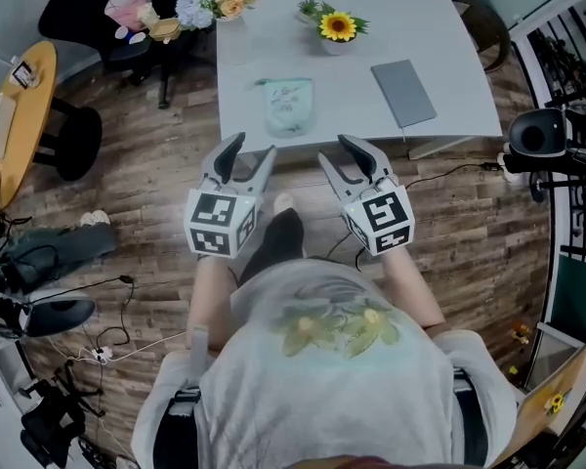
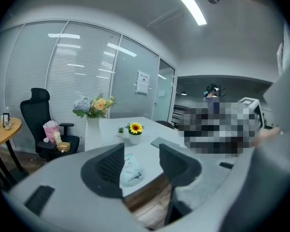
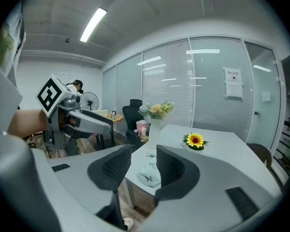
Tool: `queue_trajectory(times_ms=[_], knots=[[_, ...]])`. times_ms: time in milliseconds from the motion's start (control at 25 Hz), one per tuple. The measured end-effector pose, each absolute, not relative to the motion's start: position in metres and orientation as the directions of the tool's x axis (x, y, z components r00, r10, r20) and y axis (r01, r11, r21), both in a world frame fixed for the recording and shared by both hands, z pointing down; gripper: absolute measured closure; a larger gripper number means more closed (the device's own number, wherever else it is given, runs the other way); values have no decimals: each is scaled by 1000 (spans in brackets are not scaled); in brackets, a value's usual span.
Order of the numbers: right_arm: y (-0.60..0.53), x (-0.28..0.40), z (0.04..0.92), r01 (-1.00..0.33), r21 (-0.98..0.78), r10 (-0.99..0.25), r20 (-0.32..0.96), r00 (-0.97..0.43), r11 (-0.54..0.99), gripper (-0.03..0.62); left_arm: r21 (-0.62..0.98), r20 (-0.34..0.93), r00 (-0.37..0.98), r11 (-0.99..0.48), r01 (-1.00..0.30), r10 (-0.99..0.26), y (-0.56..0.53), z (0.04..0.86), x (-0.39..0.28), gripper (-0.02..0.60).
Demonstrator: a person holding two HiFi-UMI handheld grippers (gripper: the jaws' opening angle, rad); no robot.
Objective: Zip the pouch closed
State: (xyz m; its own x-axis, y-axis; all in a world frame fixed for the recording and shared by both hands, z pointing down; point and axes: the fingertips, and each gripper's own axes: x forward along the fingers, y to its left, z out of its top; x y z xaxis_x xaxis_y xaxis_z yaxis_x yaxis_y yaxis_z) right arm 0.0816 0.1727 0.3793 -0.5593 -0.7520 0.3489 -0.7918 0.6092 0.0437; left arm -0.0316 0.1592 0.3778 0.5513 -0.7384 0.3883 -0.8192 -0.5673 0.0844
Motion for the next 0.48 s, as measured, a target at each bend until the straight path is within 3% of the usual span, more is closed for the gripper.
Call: queue_trajectory(times_ms=[480], knots=[[117,71,396,-737,1,-656,458,-600,675,439,89,448,518,-541,-836,-729,90,397,-58,374]])
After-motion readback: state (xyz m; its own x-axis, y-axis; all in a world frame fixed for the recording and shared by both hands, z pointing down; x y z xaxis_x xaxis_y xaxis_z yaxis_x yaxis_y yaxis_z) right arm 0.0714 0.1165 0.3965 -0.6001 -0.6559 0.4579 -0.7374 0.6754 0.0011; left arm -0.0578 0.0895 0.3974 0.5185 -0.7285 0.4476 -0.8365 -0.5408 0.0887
